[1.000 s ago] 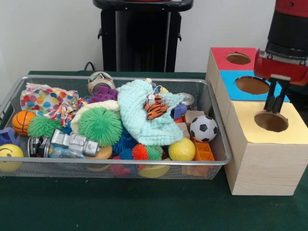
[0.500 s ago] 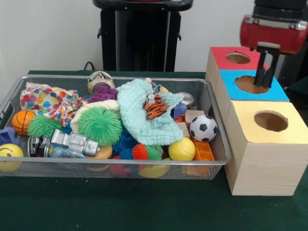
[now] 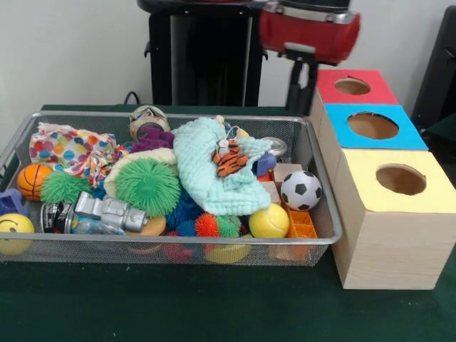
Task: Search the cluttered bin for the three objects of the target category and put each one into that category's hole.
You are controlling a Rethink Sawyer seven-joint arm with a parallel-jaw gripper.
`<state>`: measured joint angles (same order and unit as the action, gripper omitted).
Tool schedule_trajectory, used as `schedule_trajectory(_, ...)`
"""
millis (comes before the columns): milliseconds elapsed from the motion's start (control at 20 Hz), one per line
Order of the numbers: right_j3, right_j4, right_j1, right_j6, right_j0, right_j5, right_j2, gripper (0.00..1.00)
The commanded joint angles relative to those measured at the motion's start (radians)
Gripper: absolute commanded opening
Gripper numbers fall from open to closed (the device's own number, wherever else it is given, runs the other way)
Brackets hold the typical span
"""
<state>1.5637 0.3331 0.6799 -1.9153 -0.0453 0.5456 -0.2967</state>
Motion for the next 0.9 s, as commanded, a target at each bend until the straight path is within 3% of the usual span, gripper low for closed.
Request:
schedule_trajectory(50,0.167,-0.172,0.044,0.178,0.093,-0.009,0.142,0.00)
schedule_trajectory(250,0.192,-0.238,0.066,0.162,0.127,-0.015,0.159,0.00)
schedule_trajectory(300,0.197,-0.254,0.071,0.156,0.136,-0.016,0.166,1.00)
schedule_trajectory(550,0.273,-0.315,0.105,0.139,0.207,-0.077,0.218,1.00)
schedule_trajectory(900,0.369,-0.392,0.081,0.083,0.317,-0.206,0.285,1.00)
